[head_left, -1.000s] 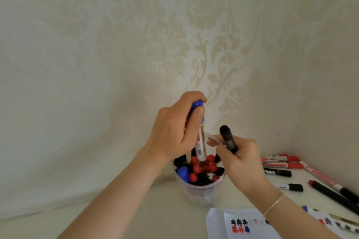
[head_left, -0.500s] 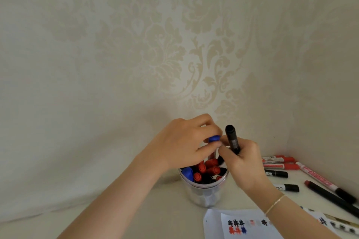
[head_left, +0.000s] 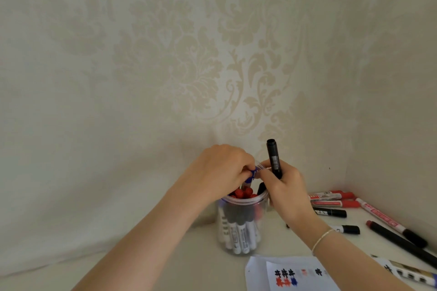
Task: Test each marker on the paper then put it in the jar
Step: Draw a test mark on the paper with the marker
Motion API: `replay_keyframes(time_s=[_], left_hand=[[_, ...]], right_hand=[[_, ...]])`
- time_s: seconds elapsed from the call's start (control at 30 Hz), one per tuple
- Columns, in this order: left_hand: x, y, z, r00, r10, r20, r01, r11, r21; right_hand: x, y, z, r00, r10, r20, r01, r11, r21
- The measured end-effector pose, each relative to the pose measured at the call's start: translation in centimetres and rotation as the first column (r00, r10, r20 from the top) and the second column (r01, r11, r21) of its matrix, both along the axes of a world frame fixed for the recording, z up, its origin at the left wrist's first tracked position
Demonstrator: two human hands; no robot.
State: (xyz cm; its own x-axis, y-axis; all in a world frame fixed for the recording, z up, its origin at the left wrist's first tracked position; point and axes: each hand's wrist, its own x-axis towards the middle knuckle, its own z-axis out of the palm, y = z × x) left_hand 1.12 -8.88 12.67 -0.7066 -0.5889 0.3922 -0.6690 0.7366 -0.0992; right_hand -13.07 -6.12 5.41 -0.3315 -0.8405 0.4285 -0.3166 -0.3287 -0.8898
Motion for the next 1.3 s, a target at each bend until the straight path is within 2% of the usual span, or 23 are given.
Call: replay_keyframes(time_s=[0.1, 0.17, 0.23, 0.33, 0.4, 0.43, 0.5, 0.57, 0.6, 0.67, 0.73, 0.8, 0.87, 0.93, 1.0, 1.07, 1.2, 1.3], left_hand=[[-0.7, -0.3, -0.1, 0.994, 0.089, 0.062, -0.095, 0.99, 0.099], [-1.0, -0.6, -0.4, 0.97, 0.155, 0.186, -0.184, 0.971, 0.15], [-1.1, -1.2, -0.8, 0.94, 0.202, 0.274, -0.256, 0.95, 0.177], [-0.7, -2.6, -1.0, 0.924, 0.218, 0.315, -0.295, 0.929, 0.224], [-0.5, -3.2, -0.9, 0.949, 0.21, 0.235, -0.276, 0.913, 0.3], [-0.4, -3.3, -0.8, 0.969, 0.203, 0.14, -0.24, 0.909, 0.34], [-0.5, -3.1, -0.6, 0.97, 0.191, -0.153, -0.117, 0.912, 0.394], [-1.0, -2.3, -0.5, 0.873, 0.171, -0.457, 0.02, 0.923, 0.385], [-1.4, -1.7, -0.6, 0.816, 0.154, -0.557, 0.065, 0.933, 0.353], [-2.0, -0.2, -0.9, 0.742, 0.092, -0.664, 0.101, 0.964, 0.246], [-2.6, 1.4, -1.4, 0.733, -0.024, -0.68, 0.123, 0.988, 0.098], [-3.4, 3.2, -2.4, 0.796, -0.093, -0.598, 0.164, 0.984, 0.065], [-4.8, 4.6, -4.1, 0.907, -0.044, -0.419, 0.147, 0.965, 0.217], [-6.1, 5.3, -6.1, 0.954, 0.004, -0.299, 0.137, 0.884, 0.447], [-6.9, 5.2, -7.6, 0.945, 0.006, -0.327, 0.202, 0.777, 0.596], [-7.3, 5.1, -8.5, 0.927, -0.026, -0.375, 0.271, 0.738, 0.618], [-7.5, 5.9, -9.6, 0.894, -0.093, -0.438, 0.386, 0.654, 0.65], [-7.5, 6.1, -10.2, 0.877, -0.07, -0.476, 0.429, 0.563, 0.706]], right_hand=[[0.6, -0.3, -0.2, 1.0, -0.013, 0.014, 0.012, 1.0, 0.023], [1.2, -0.3, 0.0, 1.0, -0.008, 0.007, 0.008, 1.0, 0.026], [1.8, -0.5, 0.3, 0.999, -0.004, -0.035, 0.005, 0.999, 0.045], [2.4, -1.0, 1.0, 0.993, -0.036, -0.112, 0.048, 0.993, 0.106], [2.3, -1.3, 1.4, 0.991, -0.051, -0.124, 0.07, 0.987, 0.147], [2.2, -1.5, 1.6, 0.991, -0.051, -0.123, 0.072, 0.982, 0.173], [1.6, -1.5, 1.9, 0.996, -0.036, -0.085, 0.056, 0.968, 0.243], [0.8, -1.3, 2.2, 0.998, -0.032, 0.048, 0.017, 0.957, 0.289], [0.4, -1.2, 2.3, 0.987, -0.047, 0.155, 0.002, 0.96, 0.28], [-0.9, -0.7, 2.7, 0.92, -0.087, 0.383, -0.003, 0.974, 0.228], [-2.2, 0.3, 2.8, 0.882, -0.106, 0.459, 0.011, 0.979, 0.206], [-3.3, 1.6, 2.4, 0.91, -0.134, 0.393, 0.048, 0.974, 0.222], [-4.0, 2.8, 1.6, 0.917, -0.142, 0.372, 0.059, 0.972, 0.227], [-4.5, 3.6, 0.5, 0.913, -0.15, 0.38, 0.065, 0.972, 0.226], [-5.0, 4.2, -0.8, 0.91, -0.156, 0.385, 0.072, 0.972, 0.226], [-5.3, 4.9, -2.0, 0.894, -0.132, 0.428, 0.03, 0.971, 0.238], [-6.4, 6.3, -3.0, 0.831, 0.09, 0.548, -0.248, 0.943, 0.221], [-7.4, 7.3, -2.6, 0.822, 0.27, 0.501, -0.438, 0.862, 0.253]])
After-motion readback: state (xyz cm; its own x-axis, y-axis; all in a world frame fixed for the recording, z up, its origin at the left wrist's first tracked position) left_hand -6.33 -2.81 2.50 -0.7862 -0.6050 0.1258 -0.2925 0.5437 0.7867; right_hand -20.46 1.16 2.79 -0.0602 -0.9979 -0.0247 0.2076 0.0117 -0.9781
